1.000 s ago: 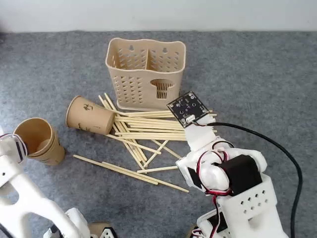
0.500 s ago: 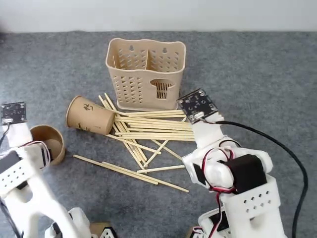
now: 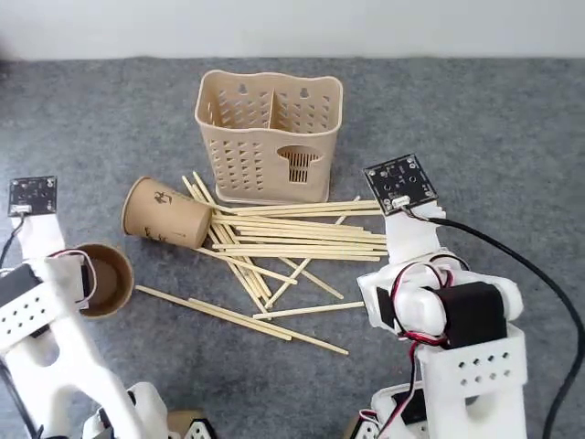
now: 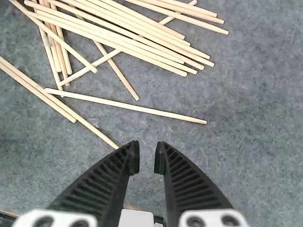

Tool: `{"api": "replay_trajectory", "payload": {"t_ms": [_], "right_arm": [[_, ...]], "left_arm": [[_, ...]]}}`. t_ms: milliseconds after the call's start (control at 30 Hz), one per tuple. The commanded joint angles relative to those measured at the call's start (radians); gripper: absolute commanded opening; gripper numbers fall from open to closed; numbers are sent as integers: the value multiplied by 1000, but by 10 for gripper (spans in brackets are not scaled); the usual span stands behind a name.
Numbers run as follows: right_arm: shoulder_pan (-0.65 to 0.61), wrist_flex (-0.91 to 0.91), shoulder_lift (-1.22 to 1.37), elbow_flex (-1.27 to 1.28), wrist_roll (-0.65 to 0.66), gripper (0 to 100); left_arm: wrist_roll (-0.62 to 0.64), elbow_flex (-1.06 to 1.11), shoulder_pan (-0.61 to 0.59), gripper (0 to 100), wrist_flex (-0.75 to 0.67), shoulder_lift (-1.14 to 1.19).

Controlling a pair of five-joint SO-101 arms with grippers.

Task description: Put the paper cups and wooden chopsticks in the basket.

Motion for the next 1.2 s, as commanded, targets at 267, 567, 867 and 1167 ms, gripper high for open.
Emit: {"api": "replay_trajectory", "payload": {"t_ms": [267, 567, 867, 1167], "right_arm": [[12, 35, -16, -5, -3, 69], [13, 35, -16, -5, -2, 69], [182, 25, -16, -5, 100, 69], [315, 25, -16, -5, 221, 69]], "left_arm": [[-58, -186, 153, 13, 313, -21], [-84, -194, 347, 13, 437, -21], [-95, -189, 548, 13, 503, -21], [-91, -133, 844, 13, 508, -21]]}}
